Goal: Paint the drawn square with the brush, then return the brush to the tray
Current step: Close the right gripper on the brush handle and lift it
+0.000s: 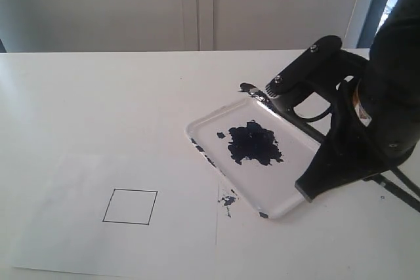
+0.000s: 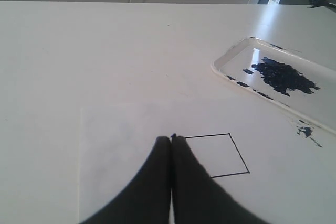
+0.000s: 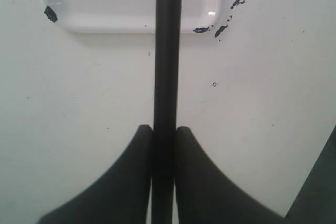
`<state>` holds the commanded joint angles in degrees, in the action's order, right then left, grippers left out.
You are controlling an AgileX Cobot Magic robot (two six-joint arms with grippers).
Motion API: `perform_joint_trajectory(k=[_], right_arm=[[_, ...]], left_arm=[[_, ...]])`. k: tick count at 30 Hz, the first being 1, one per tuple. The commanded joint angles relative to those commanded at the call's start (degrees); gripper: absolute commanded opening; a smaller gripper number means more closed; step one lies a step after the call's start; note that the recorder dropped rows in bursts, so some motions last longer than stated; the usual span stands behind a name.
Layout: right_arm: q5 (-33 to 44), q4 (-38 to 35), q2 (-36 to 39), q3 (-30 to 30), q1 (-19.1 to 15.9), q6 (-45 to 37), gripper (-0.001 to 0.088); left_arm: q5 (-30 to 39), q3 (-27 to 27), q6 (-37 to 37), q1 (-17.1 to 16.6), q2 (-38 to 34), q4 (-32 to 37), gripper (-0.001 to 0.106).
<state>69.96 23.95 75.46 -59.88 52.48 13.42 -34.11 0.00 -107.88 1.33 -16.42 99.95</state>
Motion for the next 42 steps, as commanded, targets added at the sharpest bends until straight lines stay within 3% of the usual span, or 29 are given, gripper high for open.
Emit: perform_joint_trajectory(k=[7,9,14,18,26,42], right_arm=[[0.0,-3.4,4.8,0.0,0.0,-3.3,0.0000],[0.0,-1.2,6.7,0.0,-0.3,-3.2,0.0000],[0.0,-0.8,10.2,0.0,-5.7,-5.3,0.0000],[0.0,-0.8,12.5,0.0,-7.5,-7.6,0.0000],[0.0,6.7,19.0,0.0,-7.5,-7.0,0.0000],[0.0,0.5,19.5,0.0,-7.5,-8.3,0.0000]], left_arm=[[-0.1,0.0,0.0,0.0,0.0,0.0,0.000],[-0.1,0.0,0.0,0.0,0.0,0.0,0.000],[-0.1,0.0,0.0,0.0,0.0,0.0,0.000],[-0.1,0.0,0.0,0.0,0.0,0.0,0.000],[-0.2,0.0,0.0,0.0,0.0,0.0,0.000],[-0.2,0.0,0.0,0.0,0.0,0.0,0.000]])
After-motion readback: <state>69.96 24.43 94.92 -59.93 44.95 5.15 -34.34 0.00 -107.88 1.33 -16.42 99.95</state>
